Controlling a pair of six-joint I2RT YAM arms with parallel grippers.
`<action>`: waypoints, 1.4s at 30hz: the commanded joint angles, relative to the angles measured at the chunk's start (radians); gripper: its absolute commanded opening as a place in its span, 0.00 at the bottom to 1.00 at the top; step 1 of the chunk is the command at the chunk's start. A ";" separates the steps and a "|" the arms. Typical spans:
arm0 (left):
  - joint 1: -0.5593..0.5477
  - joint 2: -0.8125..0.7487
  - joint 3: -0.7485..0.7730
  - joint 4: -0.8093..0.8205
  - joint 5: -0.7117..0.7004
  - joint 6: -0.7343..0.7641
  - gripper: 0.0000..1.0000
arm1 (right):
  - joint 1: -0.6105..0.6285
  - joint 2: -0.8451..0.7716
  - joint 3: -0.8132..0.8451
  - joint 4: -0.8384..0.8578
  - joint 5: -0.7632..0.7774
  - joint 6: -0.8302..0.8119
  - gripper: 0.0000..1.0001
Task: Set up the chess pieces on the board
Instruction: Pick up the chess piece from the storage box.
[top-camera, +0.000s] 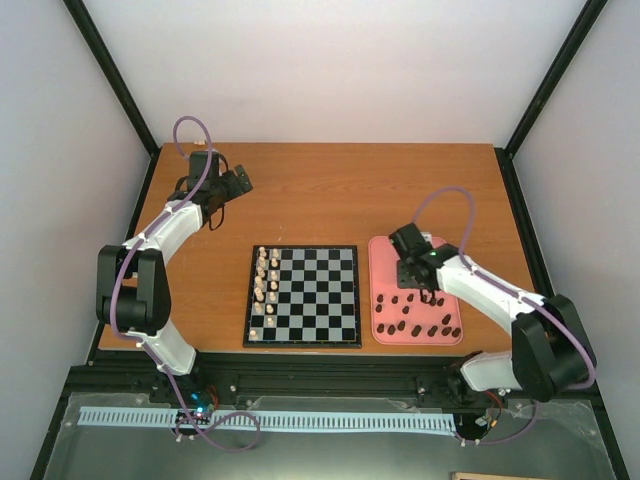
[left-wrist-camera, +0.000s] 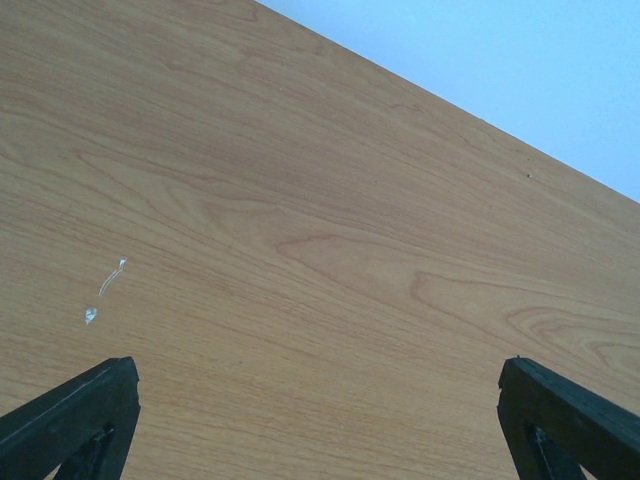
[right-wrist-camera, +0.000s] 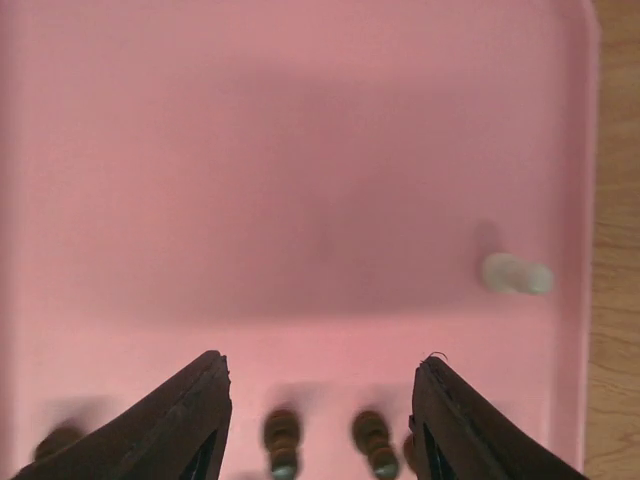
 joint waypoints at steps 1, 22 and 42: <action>-0.004 0.016 0.044 0.003 0.008 0.016 1.00 | -0.141 -0.077 -0.072 0.088 -0.009 0.008 0.51; -0.009 0.038 0.055 0.000 0.000 0.018 1.00 | -0.380 0.048 -0.087 0.199 -0.064 -0.074 0.42; -0.008 0.029 0.053 -0.004 -0.006 0.019 1.00 | -0.389 0.049 -0.091 0.211 -0.110 -0.089 0.03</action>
